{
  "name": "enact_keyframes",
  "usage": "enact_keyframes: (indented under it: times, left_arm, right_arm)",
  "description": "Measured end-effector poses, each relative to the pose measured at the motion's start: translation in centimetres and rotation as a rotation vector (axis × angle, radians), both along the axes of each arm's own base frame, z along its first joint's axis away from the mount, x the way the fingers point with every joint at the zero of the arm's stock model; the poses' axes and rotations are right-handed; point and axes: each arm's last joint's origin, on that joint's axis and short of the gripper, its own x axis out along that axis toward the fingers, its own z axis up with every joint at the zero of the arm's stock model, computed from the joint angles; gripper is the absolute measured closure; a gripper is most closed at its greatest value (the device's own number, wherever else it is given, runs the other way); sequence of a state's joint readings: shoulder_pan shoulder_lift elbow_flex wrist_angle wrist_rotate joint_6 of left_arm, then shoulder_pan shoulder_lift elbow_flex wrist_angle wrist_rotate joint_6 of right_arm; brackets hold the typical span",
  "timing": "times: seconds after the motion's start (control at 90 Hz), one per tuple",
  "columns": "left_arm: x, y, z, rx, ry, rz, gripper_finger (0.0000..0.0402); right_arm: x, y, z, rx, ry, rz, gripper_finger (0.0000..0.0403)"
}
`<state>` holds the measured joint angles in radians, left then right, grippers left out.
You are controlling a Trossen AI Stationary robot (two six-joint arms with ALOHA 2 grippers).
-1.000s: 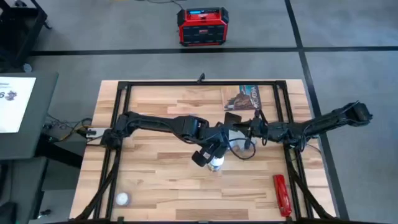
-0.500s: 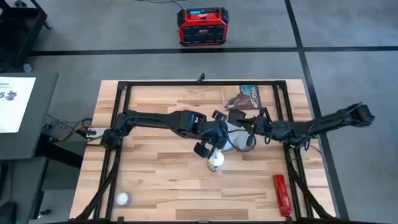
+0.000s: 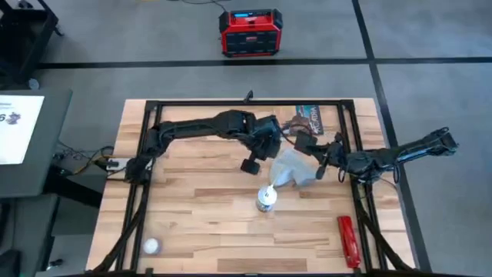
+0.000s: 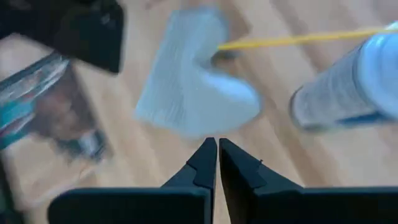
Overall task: Apply microfiber cloth
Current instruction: Wipe the back of the black cellphone with the gray microfiber cloth
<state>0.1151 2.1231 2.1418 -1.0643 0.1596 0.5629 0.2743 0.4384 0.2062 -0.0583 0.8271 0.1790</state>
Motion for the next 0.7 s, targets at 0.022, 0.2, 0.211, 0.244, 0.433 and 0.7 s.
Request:
enact_keyframes:
  times: [0.022,0.2,0.211,0.244,0.433,0.7]
  left_arm:
    - [0.1,0.2,-0.5,-0.013,0.001,-0.002,0.0402]
    - [0.8,1.7,-4.7,-0.052,-0.023,0.045,0.0402]
    - [0.8,1.7,-5.0,-0.053,-0.023,0.046,0.0402]
    - [0.8,1.8,-5.8,-0.055,-0.021,0.05,0.0402]
    - [1.4,1.7,-8.6,-0.068,-0.096,0.078,0.0402]
    - [1.9,1.0,-8.5,-0.182,-0.155,0.076,0.0402]
  right_arm:
    - [-0.1,0.0,-0.1,0.003,0.006,-0.003,0.0391]
    - [-0.6,0.4,-0.6,0.026,0.025,-0.01,0.0391]
    - [-0.6,0.4,-0.6,0.026,0.026,-0.009,0.0391]
    - [-0.6,0.5,-0.6,0.024,0.028,-0.007,0.0391]
    - [-0.7,0.8,-0.7,0.042,0.021,0.013,0.0391]
    - [-0.7,0.6,-0.7,0.036,0.026,-0.004,0.0391]
